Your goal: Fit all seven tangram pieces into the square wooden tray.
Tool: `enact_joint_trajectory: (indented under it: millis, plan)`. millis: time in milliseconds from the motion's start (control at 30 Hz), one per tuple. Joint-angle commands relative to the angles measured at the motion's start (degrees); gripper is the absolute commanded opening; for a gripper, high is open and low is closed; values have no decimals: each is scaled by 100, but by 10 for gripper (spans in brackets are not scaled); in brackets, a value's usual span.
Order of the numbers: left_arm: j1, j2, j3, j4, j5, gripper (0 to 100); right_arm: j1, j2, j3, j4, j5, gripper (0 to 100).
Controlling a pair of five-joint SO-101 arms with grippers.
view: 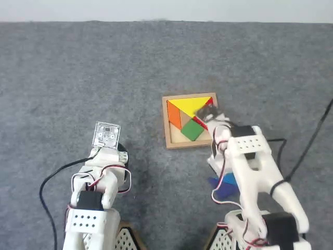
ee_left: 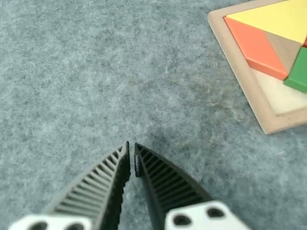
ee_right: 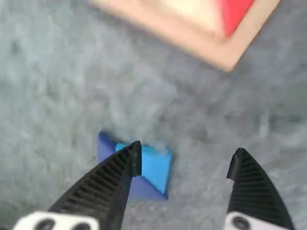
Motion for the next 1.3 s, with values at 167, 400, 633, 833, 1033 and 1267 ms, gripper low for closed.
enact_joint_trajectory:
  millis: [167, 400, 633, 833, 1033, 1267]
  plan:
    - [-26, -70, -48, 9, 44, 15, 198, -286, 457, 92, 1108, 293]
    - [-26, -70, -48, 9, 44, 15, 163, -286, 615, 119, 1670, 292]
    - [-26, -70, -48, 9, 44, 15, 154, -22, 536, -75, 1802, 200]
    - [-26, -70, -48, 9, 44, 15, 154, 673, 123, -567, 1829, 243]
    - [-26, -70, -48, 9, 44, 15, 154, 1042, -141, -593, 1837, 246]
    - [-26, -70, -48, 9, 44, 15, 189, 1086, -141, -549, 1811, 188]
